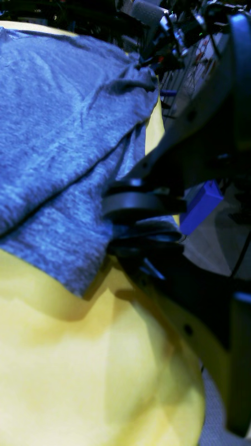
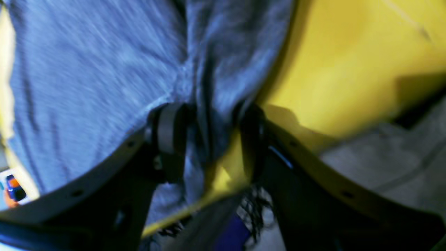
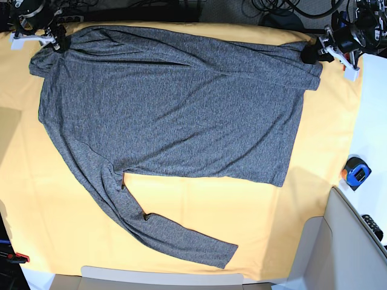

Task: Fold the T-shirt properly
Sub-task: 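Release the shoulders and move both grippers toward the shirt's side edges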

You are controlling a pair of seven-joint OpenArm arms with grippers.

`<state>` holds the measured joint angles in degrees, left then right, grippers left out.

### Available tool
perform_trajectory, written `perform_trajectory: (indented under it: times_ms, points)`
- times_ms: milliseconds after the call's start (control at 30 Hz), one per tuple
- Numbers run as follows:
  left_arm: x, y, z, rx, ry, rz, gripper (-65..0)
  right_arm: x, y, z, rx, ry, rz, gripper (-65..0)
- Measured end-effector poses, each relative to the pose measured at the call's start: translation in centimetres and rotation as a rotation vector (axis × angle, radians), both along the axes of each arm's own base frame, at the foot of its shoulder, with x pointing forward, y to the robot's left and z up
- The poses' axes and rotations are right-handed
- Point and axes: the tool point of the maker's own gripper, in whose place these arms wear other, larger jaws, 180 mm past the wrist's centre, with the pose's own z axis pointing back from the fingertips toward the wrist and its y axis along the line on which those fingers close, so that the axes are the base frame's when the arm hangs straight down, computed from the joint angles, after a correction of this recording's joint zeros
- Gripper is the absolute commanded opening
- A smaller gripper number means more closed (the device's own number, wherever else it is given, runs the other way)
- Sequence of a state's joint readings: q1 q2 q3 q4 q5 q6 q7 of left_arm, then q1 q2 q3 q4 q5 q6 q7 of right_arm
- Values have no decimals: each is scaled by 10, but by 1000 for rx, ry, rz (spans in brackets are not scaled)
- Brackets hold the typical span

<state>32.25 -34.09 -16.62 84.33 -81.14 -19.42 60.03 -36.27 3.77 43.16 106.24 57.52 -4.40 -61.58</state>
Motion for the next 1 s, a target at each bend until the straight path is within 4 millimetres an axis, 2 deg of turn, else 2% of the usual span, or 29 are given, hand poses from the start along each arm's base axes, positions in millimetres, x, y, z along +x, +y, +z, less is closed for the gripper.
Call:
perform_trajectory:
  times_ms: [67, 133, 233, 400, 500, 600, 667, 733, 833, 933, 1000]
  points:
    - [-2, 7, 4, 25, 6, 0, -518, -10, -4, 5, -13, 32, -12, -373]
    - [-6, 22, 12, 53, 12, 10, -518, -25, -13, 8, -56, 84, -38, -373]
    - [-1, 38, 28, 97, -16, 18, -518, -43, -28, 17, -112, 121, -67, -373]
    - [14, 47, 56, 137, -93, 11, -518, -35, -41, 38, -169, 66, -82, -374]
    - [20, 53, 70, 165, -138, 12, -518, -41, -45, 44, -192, 64, -110, -374]
    - [29, 54, 90, 200, -198, 3, -518, -35, -45, 50, -180, 26, -122, -374]
    - [37, 51, 106, 230, -251, -21, -517, -15, -47, 61, -149, -70, -139, -374]
    - [45, 42, 116, 231, -293, -52, -514, 15, -48, 78, -127, -184, -126, -374]
    - [77, 41, 135, 249, -382, -59, -480, 62, -62, 99, -187, -313, -141, -374]
    - [122, 25, 157, 254, -483, -126, -460, 112, -62, 103, -211, -371, -134, -372]
    - [142, 15, 161, 283, -501, -170, -460, 151, -52, 91, -196, -378, -60, -371]
